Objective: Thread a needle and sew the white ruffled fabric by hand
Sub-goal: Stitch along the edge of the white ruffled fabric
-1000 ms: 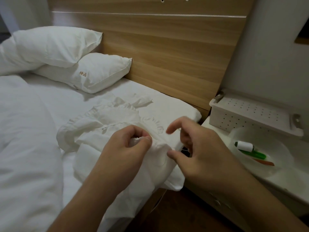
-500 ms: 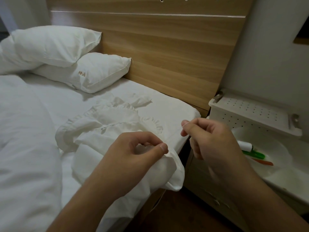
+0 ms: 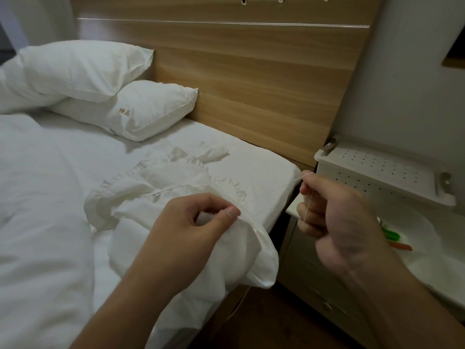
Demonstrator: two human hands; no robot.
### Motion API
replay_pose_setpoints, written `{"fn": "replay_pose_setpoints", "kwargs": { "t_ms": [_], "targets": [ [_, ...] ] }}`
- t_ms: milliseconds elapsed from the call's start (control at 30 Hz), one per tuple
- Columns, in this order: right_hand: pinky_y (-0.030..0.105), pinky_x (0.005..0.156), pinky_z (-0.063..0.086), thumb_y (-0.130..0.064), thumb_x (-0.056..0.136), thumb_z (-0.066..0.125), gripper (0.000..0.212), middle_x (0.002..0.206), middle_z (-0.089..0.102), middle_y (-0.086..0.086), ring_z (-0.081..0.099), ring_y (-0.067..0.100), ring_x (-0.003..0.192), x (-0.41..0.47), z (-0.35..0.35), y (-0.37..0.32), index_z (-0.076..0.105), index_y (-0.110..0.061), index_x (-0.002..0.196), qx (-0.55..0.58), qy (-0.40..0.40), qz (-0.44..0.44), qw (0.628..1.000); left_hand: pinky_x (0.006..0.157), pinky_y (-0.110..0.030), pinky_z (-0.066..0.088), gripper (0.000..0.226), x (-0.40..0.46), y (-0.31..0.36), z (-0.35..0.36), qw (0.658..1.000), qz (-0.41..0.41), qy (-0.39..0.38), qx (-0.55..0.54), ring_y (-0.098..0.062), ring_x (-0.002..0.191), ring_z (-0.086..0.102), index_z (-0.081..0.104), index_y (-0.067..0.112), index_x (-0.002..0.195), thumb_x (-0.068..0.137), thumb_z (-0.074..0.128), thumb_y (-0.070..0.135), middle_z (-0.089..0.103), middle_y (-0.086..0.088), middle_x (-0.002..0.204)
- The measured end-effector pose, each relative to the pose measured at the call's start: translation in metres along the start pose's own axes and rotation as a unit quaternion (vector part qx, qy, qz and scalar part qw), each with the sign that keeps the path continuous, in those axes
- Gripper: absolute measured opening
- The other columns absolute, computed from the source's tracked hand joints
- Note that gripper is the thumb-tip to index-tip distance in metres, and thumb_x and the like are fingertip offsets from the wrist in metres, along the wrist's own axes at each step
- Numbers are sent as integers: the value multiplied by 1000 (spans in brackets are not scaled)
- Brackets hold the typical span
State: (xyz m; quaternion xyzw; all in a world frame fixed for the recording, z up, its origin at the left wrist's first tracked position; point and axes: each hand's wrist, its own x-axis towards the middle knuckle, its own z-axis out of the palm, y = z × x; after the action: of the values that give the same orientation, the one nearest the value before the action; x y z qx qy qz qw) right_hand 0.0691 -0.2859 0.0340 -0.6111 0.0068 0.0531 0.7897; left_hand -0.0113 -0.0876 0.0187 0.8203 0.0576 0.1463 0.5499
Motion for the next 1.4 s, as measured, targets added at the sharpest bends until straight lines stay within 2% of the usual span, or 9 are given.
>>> {"fn": "replay_pose_setpoints", "kwargs": {
  "t_ms": [133,300,467,567,700,867,1067,1267,1400],
  "targets": [
    [25,41,25,-13,95,58,34,53,24,-2,21,14,47,0,-5,-3,51,-15,62,84,-59,-43,994,91,-28,53,19,1,-2,-4,997,-33,44,-50,6,100,69,84,39,91,97,73,25,79,21,99],
    [28,45,19,-13,73,50,21,53,22,-1,18,16,48,-3,-9,-5,35,-8,60,126,-166,-104,972,77,-35,55,19,3,-9,-6,990,-50,100,-83,-33,95,69,83,44,96,97,75,27,74,-14,98],
    [22,44,25,-22,90,50,21,48,27,-7,22,13,42,-1,-7,2,58,-4,82,49,-64,-132,988,78,-32,60,14,3,-8,-7,986,-40,134,-95,-15,89,74,84,39,94,91,82,26,79,10,90],
    [24,45,29,-14,103,53,20,50,37,-6,30,14,45,-6,-3,6,68,-10,91,-49,-1,-174,983,81,-31,59,14,2,-7,-6,988,-23,122,-89,-11,89,75,83,36,95,90,84,24,80,12,90],
    [31,43,31,-15,103,55,20,53,44,0,33,20,49,-14,5,7,73,-18,96,-110,-12,-218,970,81,-26,57,12,1,-3,-4,992,16,107,-59,-7,90,76,82,32,95,90,84,21,80,13,89],
    [26,40,38,-22,98,63,12,51,49,4,38,23,45,-22,12,9,74,-29,97,-193,-80,-229,951,74,-13,54,13,-1,-1,-3,993,44,102,-37,0,87,75,82,31,94,89,85,20,79,19,84],
    [56,61,54,-37,94,70,9,56,56,13,54,35,55,-22,22,22,75,-30,97,-276,-171,-185,928,81,-32,64,14,-4,3,-3,996,67,43,-33,-11,92,78,82,30,97,88,83,19,81,11,90],
    [43,67,62,-33,93,72,7,70,69,12,68,27,67,-17,19,23,74,-27,89,-288,-171,-170,927,85,-58,64,15,-5,5,-2,996,21,33,-77,-24,87,80,83,31,97,86,86,22,82,-1,88],
    [53,65,56,-27,93,73,8,70,66,18,62,37,68,-16,18,24,73,-25,86,-296,-152,-177,926,84,-59,65,18,-5,5,-5,991,-29,47,-121,-28,85,80,84,33,95,78,88,27,82,-8,84]
  ]
}}
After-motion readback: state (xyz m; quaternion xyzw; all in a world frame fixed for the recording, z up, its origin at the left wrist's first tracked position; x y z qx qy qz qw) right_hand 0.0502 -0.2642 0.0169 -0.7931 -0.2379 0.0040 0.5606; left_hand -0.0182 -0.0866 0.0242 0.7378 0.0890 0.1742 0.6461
